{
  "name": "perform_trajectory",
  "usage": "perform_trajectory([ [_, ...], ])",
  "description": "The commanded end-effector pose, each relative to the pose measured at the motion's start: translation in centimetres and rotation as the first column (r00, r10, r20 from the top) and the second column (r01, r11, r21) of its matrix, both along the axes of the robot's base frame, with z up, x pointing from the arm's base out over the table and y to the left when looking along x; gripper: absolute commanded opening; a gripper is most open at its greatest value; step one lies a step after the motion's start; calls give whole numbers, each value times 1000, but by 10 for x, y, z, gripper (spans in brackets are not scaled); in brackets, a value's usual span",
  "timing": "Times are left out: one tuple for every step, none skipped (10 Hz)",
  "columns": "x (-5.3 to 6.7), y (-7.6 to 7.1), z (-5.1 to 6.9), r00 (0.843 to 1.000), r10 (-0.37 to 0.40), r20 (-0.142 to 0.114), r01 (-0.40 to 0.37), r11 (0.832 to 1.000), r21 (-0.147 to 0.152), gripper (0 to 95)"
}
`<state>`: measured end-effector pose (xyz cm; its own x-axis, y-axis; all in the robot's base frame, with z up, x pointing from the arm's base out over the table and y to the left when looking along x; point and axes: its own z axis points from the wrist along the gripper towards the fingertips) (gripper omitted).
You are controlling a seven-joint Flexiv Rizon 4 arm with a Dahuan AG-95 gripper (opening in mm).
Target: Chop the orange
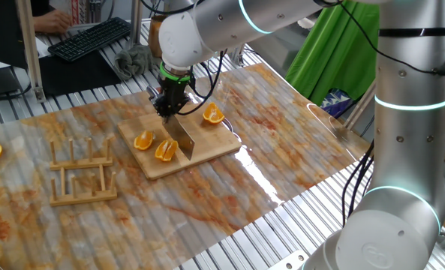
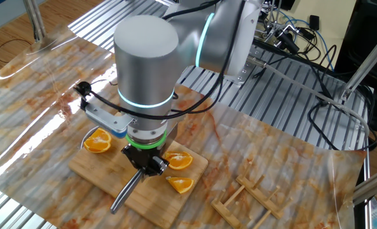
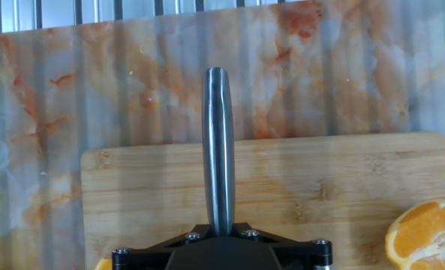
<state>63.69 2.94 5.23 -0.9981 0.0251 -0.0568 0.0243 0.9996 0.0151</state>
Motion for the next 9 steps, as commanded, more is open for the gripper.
perform_trajectory([
  [1, 3, 3, 1000, -9, -11, 9, 1000, 0, 0],
  [2, 4, 6, 1000, -17, -19, 17, 1000, -1, 0],
  [3, 6, 8, 1000, -23, -22, 23, 1000, 0, 0],
  [3, 6, 8, 1000, -23, -21, 23, 1000, 1, 0],
  [5, 6, 8, 999, -26, -21, 26, 1000, 2, 0],
  [5, 7, 8, 999, -29, -19, 29, 1000, 2, 0],
  [6, 10, 7, 999, -42, -17, 43, 999, 8, 0],
  [7, 12, 7, 999, -51, -15, 51, 999, 8, 0],
  [9, 15, 7, 998, -59, -14, 59, 998, 9, 0],
])
